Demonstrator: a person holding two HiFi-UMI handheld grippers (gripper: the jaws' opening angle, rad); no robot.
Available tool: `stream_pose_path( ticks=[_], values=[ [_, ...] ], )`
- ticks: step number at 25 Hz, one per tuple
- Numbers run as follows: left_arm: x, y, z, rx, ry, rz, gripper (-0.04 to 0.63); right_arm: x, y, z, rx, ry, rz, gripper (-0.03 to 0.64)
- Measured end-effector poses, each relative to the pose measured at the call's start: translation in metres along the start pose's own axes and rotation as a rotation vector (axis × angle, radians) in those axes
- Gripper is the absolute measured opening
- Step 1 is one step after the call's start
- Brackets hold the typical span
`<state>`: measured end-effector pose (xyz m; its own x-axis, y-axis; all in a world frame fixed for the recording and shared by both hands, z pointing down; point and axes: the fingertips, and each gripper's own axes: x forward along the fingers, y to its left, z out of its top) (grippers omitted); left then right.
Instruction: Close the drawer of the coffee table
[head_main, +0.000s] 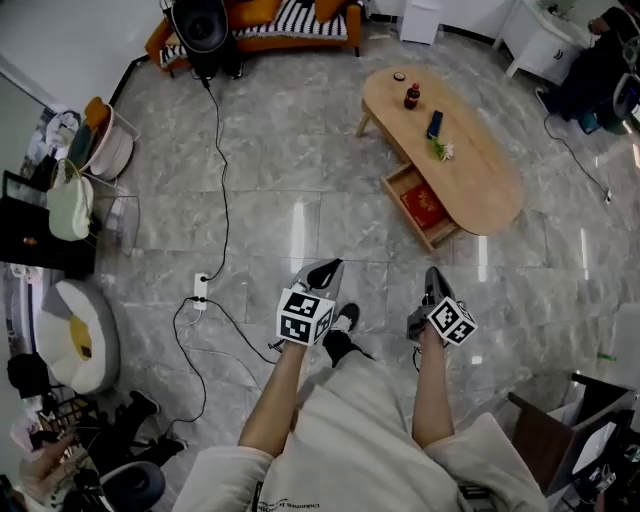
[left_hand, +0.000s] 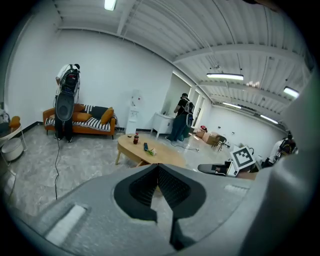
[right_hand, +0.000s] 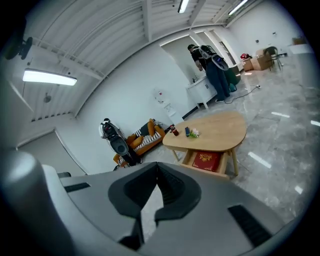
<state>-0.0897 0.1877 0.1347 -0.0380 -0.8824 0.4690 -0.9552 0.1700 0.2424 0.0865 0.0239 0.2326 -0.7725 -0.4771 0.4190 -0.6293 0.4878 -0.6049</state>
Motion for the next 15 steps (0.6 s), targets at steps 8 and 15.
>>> stream_pose_path(
  ticks=[8,15],
  values=[
    [0.083,0.009,0.03,0.029,0.018,-0.092,0.009,0.037,0.006,0.045,-0.011,-0.171,0.112,0.017],
    [0.12,-0.004,0.062,0.076,0.019,-0.165,0.009,0.016,0.015,0.062,0.019,-0.225,0.166,0.017]
  ],
)
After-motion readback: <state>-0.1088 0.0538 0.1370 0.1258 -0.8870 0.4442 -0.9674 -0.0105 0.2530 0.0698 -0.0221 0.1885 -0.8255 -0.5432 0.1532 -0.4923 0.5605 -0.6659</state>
